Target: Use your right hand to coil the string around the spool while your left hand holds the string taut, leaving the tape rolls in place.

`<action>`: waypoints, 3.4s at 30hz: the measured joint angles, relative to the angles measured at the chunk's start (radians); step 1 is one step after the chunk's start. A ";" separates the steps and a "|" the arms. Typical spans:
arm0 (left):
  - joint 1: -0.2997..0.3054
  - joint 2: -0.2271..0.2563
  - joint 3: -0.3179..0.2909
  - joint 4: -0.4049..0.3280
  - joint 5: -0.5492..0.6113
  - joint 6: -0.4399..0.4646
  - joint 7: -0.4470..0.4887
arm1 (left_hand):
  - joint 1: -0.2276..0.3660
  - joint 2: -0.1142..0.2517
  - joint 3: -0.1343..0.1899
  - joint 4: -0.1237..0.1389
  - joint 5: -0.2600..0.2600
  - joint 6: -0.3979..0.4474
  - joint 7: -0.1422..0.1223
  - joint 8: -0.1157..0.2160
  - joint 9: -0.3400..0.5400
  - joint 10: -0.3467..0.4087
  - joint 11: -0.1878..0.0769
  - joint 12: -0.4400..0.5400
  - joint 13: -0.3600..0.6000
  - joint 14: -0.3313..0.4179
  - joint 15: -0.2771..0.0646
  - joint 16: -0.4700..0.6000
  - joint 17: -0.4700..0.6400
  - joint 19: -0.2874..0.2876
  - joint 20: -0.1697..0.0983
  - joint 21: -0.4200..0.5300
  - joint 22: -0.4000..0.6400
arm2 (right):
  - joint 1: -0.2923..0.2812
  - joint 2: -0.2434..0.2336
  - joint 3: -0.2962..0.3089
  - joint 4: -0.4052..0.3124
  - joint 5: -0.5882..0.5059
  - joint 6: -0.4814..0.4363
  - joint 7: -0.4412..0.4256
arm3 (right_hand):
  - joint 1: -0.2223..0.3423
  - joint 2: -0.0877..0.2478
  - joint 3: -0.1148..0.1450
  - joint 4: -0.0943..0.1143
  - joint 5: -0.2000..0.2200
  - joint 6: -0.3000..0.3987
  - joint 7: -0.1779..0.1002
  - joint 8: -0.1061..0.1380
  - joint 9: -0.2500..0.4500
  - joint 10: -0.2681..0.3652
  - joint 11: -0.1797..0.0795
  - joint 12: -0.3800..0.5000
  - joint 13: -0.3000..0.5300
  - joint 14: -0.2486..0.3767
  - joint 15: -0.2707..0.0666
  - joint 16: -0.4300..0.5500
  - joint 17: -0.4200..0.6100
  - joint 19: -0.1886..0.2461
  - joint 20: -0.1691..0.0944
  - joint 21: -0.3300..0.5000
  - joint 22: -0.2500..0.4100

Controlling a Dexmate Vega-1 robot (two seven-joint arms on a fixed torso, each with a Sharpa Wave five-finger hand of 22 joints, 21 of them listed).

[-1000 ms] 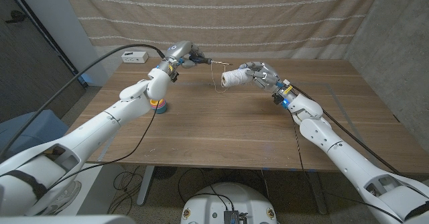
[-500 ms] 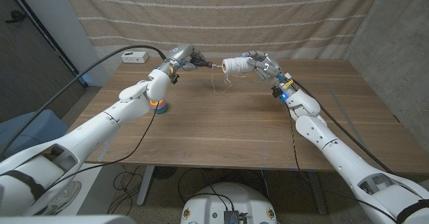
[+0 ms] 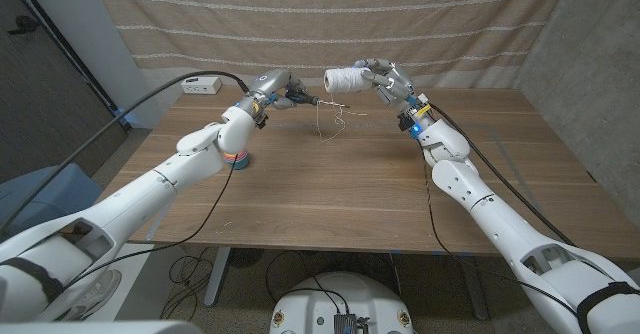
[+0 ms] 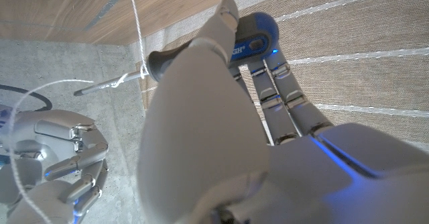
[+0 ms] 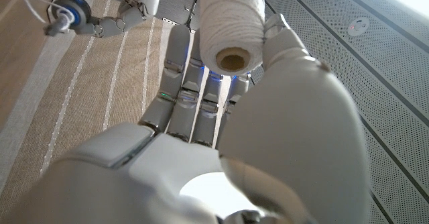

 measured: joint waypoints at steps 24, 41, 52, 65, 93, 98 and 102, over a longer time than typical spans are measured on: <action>0.029 0.017 -0.042 -0.006 -0.063 -0.056 -0.018 | 0.000 0.000 0.000 0.000 0.000 0.000 0.000 0.001 0.000 0.003 0.004 -0.008 0.000 0.000 0.000 -0.002 0.000 -0.004 0.000 0.000 0.000 | 0.024 0.044 -0.016 0.044 -0.239 0.099 -0.384 | 0.000 0.000 0.003 -0.003 0.000 0.000 0.000 0.000 0.000 0.005 0.006 -0.004 -0.001 0.002 0.002 -0.010 0.006 -0.009 0.002 0.008 -0.005; 0.037 0.021 -0.046 -0.027 -0.058 -0.022 -0.031 | 0.000 0.000 0.000 0.000 0.000 0.000 0.000 0.000 0.000 0.001 0.005 -0.013 0.018 0.000 0.000 -0.004 0.000 -0.007 0.000 0.000 0.000 | 0.005 0.021 -0.015 0.049 -0.308 0.120 -0.494 | 0.000 0.000 0.003 -0.002 0.000 0.000 0.000 -0.004 0.000 0.005 0.006 -0.012 -0.001 0.002 0.002 -0.015 0.006 -0.008 0.002 0.015 -0.005; 0.029 0.028 -0.020 -0.056 -0.008 0.051 -0.079 | 0.000 0.000 0.000 0.000 -0.001 0.000 0.000 -0.001 -0.002 0.005 0.001 -0.016 0.024 0.000 0.000 -0.009 0.013 -0.007 0.000 0.000 0.000 | -0.018 -0.031 -0.022 0.001 -0.427 0.085 -0.601 | 0.000 0.000 0.008 -0.003 -0.003 0.000 0.000 -0.004 0.000 0.005 0.006 -0.012 -0.001 0.005 0.005 -0.021 0.006 -0.008 0.002 0.024 -0.005; 0.009 0.031 0.015 -0.078 0.025 0.127 -0.144 | 0.000 0.000 0.000 0.000 0.000 0.000 0.000 -0.007 -0.007 0.005 0.001 -0.022 0.024 0.000 0.000 -0.008 0.013 -0.007 0.000 0.001 0.000 | -0.035 -0.109 -0.044 -0.095 -0.608 -0.052 -0.699 | 0.000 0.000 0.008 -0.003 -0.004 0.000 0.000 -0.004 -0.002 0.009 0.009 -0.015 -0.001 0.005 0.005 -0.017 0.006 -0.009 0.002 0.024 -0.005; -0.047 0.045 0.098 -0.096 0.066 0.292 -0.369 | 0.000 0.000 -0.004 0.004 0.007 -0.009 0.009 -0.012 -0.009 0.001 0.002 -0.033 0.029 0.000 0.000 -0.009 0.014 -0.007 0.000 0.006 0.000 | -0.039 -0.304 -0.149 -0.360 -0.943 -0.451 -0.767 | 0.000 0.000 0.016 -0.003 -0.008 0.000 0.000 -0.004 -0.002 0.009 0.009 -0.016 0.004 0.005 0.005 -0.022 0.006 -0.016 0.009 0.029 -0.005; -0.066 0.046 0.119 -0.096 0.081 0.308 -0.410 | 0.000 0.000 -0.004 0.004 0.007 -0.009 0.009 -0.011 -0.009 -0.004 -0.004 -0.039 0.028 0.000 0.000 -0.017 0.020 -0.007 0.000 0.006 0.000 | -0.032 -0.318 -0.169 -0.379 -0.993 -0.513 -0.767 | 0.000 0.000 0.016 -0.003 -0.008 -0.004 -0.004 -0.004 -0.002 0.009 0.009 -0.018 0.004 0.005 0.005 -0.023 0.006 -0.020 0.005 0.029 -0.005; -0.078 0.045 0.131 -0.091 0.089 0.317 -0.432 | 0.000 0.000 -0.008 0.008 0.007 -0.009 0.009 -0.011 -0.009 -0.004 -0.004 -0.043 0.024 0.000 0.000 -0.017 0.020 -0.007 0.000 0.006 0.000 | -0.027 -0.324 -0.180 -0.388 -1.024 -0.554 -0.767 | 0.000 0.000 0.016 -0.003 -0.008 -0.004 -0.004 -0.004 -0.002 0.009 0.009 -0.019 0.004 0.005 0.005 -0.026 0.006 -0.020 0.005 0.029 -0.010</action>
